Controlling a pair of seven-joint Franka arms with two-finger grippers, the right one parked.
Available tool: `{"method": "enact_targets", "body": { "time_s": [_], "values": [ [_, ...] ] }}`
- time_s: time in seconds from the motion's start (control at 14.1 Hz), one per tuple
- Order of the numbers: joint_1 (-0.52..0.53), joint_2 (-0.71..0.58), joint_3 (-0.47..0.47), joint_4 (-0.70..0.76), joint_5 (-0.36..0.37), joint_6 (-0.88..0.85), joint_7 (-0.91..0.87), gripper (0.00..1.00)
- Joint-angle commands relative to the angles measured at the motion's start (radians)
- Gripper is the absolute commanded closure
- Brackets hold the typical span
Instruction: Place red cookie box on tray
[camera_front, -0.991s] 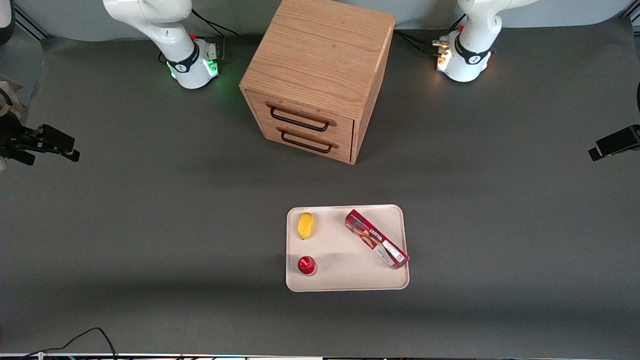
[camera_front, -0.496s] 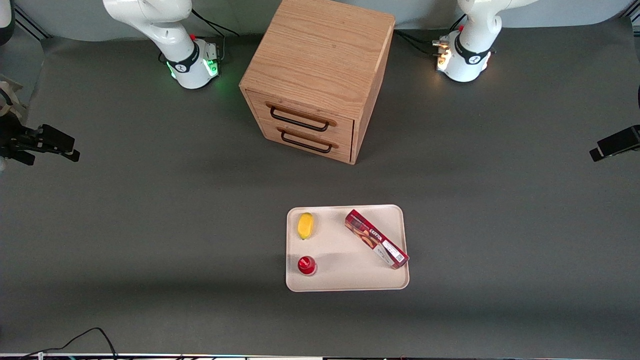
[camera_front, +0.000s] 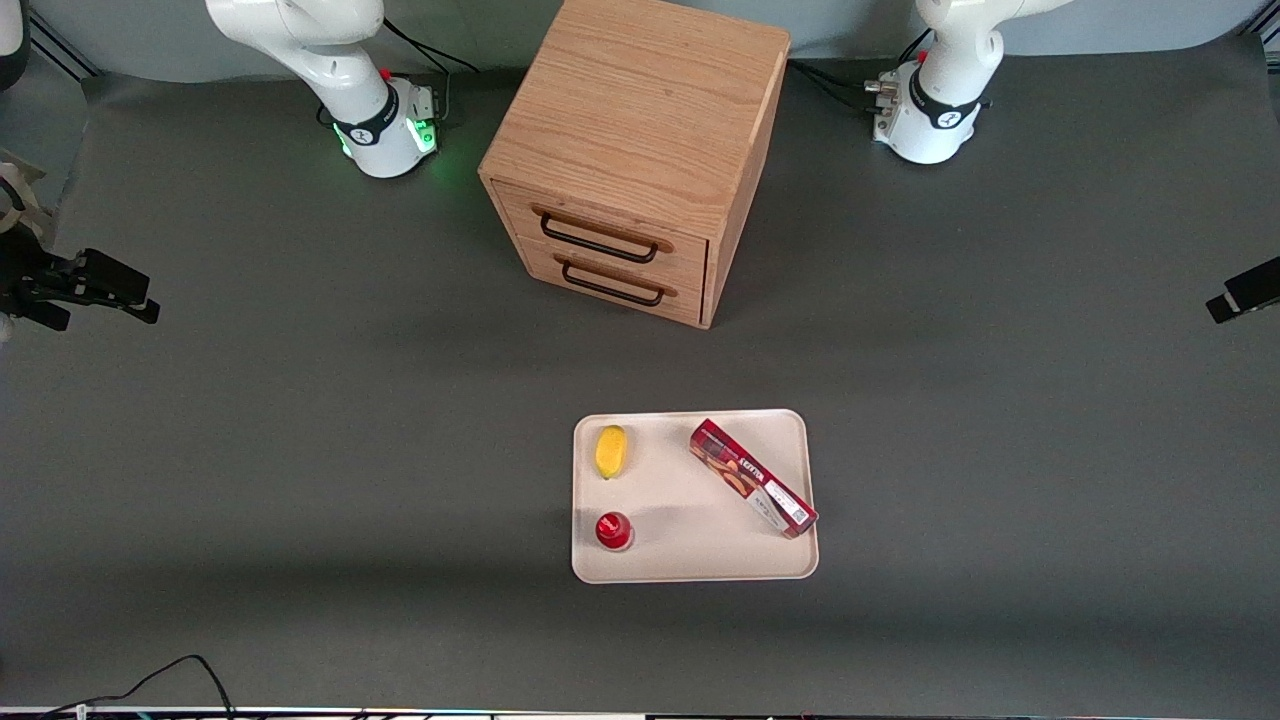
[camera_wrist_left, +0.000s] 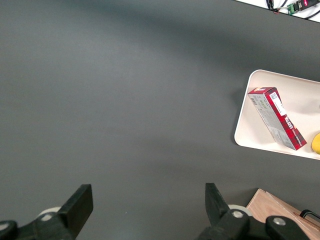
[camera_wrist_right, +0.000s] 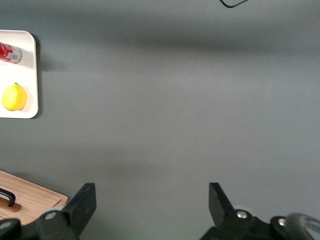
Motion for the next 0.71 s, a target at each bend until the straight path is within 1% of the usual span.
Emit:
{"method": "enact_targets", "body": {
  "time_s": [0.0,0.07,0.21,0.28,0.42,0.5,0.64],
  "values": [
    [-0.031,-0.054,0.014,-0.064,-0.005,0.033,0.006,0.00],
    [-0.054,-0.074,0.046,-0.075,-0.005,0.035,0.012,0.00],
    [-0.140,-0.094,0.146,-0.101,-0.012,0.035,0.016,0.00],
    [-0.149,-0.097,0.154,-0.103,-0.014,0.036,0.018,0.00],
    [-0.169,-0.130,0.162,-0.154,-0.012,0.068,0.016,0.00],
    [-0.183,-0.137,0.181,-0.168,-0.012,0.076,0.016,0.00],
    [-0.184,-0.135,0.183,-0.169,-0.012,0.076,0.016,0.00]
  ]
}}
